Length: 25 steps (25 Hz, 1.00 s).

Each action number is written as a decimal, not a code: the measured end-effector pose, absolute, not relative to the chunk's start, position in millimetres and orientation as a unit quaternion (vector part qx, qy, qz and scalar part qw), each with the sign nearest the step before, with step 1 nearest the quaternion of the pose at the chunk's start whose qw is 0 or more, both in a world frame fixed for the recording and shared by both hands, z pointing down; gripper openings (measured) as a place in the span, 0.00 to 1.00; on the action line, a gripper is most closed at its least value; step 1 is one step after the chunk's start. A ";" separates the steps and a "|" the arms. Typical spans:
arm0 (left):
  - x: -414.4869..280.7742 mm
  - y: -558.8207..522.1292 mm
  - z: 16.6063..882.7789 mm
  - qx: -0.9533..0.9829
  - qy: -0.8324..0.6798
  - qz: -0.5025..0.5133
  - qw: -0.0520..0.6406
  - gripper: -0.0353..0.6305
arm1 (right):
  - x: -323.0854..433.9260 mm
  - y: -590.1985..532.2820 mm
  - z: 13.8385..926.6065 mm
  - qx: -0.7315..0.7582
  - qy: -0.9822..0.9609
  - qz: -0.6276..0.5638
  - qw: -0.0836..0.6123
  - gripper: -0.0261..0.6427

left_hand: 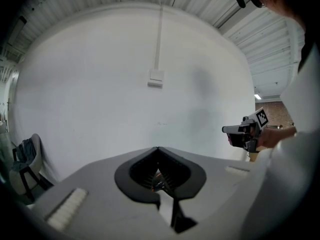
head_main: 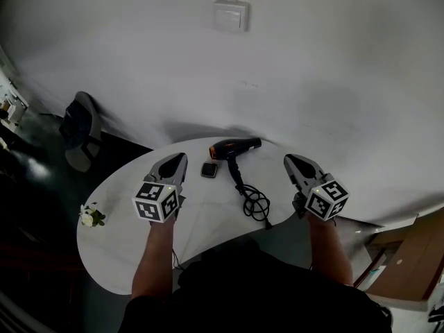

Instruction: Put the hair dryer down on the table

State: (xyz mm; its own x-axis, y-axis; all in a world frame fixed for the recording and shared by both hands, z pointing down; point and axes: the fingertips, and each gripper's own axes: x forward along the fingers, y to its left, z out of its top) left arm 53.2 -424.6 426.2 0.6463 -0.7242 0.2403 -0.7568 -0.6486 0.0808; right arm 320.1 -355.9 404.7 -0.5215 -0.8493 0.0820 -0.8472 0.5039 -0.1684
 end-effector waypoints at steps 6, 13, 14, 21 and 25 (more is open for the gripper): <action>56.2 -425.1 422.5 0.903 -0.410 0.094 0.083 0.07 | 310.7 -359.1 400.3 -0.476 0.875 -0.083 0.006 0.06; 45.1 -427.3 421.1 0.899 -0.419 0.094 0.083 0.07 | 303.6 -364.8 401.0 -0.469 0.879 -0.086 0.008 0.06; 42.9 -427.5 420.7 0.899 -0.421 0.092 0.084 0.07 | 302.1 -365.5 400.6 -0.468 0.880 -0.086 0.008 0.06; 32.9 -429.8 421.0 0.897 -0.424 0.089 0.087 0.07 | 290.0 -371.2 401.3 -0.461 0.883 -0.087 0.003 0.06; 29.5 -433.2 423.5 0.897 -0.424 0.090 0.089 0.07 | 287.1 -376.0 403.9 -0.460 0.883 -0.089 0.002 0.06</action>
State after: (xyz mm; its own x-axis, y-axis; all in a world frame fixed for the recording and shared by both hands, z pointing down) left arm 29.5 -433.2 423.5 0.6236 -0.7449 0.2371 -0.7770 -0.6240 0.0829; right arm 287.1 -376.0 403.9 -0.5760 -0.8136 0.0794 -0.8130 0.5600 -0.1594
